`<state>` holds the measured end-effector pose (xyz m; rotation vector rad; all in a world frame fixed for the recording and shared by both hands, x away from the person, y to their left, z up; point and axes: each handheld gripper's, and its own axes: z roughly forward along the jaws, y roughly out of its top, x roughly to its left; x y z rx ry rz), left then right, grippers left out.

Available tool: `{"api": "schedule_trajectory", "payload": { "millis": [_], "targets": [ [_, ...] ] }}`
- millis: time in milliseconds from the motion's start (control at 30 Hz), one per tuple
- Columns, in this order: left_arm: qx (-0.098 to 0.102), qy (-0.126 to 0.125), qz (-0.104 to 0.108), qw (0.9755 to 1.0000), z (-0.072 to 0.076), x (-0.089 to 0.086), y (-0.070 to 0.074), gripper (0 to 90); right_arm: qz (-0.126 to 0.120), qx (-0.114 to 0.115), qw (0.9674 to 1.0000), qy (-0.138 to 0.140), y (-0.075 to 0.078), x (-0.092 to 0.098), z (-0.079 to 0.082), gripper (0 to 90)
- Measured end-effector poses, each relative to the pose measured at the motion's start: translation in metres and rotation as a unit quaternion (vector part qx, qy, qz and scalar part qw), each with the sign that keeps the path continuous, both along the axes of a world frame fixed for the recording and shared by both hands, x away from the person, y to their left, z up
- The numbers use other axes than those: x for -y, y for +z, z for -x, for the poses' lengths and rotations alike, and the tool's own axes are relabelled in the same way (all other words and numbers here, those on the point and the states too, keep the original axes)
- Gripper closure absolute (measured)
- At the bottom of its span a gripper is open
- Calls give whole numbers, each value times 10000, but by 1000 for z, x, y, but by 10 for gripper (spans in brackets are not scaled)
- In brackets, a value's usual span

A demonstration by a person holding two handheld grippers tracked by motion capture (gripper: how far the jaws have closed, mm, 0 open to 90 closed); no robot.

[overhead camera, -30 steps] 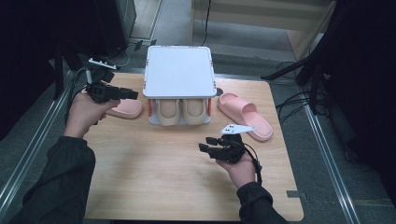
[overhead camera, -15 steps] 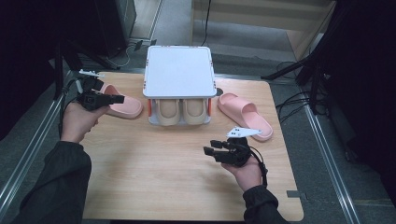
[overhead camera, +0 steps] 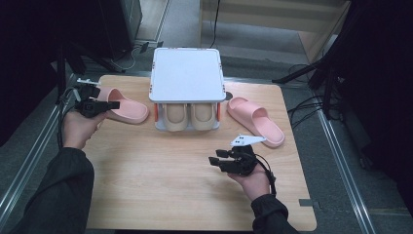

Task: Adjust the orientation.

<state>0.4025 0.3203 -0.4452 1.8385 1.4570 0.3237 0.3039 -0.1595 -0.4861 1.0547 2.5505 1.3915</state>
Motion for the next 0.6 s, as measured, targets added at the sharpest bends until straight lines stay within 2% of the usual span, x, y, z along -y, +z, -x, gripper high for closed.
{"api": "schedule_trajectory", "payload": {
  "millis": [67, 233, 467, 600],
  "targets": [
    [-69, 143, 26, 9999, -6, -5, -8, 891, 15, 2, 10000, -6, -1, 1, 0, 554],
    [-104, 264, -59, 9996, -15, -8, -19, 892, 7, -39, 10000, -38, -2, 3, 1, 554],
    [-320, 464, -59, 9984, -29, -16, -41, 891, 82, -88, 9999, -65, -5, 4, 6, 554],
    [-398, 501, -78, 9979, -34, -16, -48, 891, 96, -101, 9998, -109, -7, 6, 8, 554]
  ]
}}
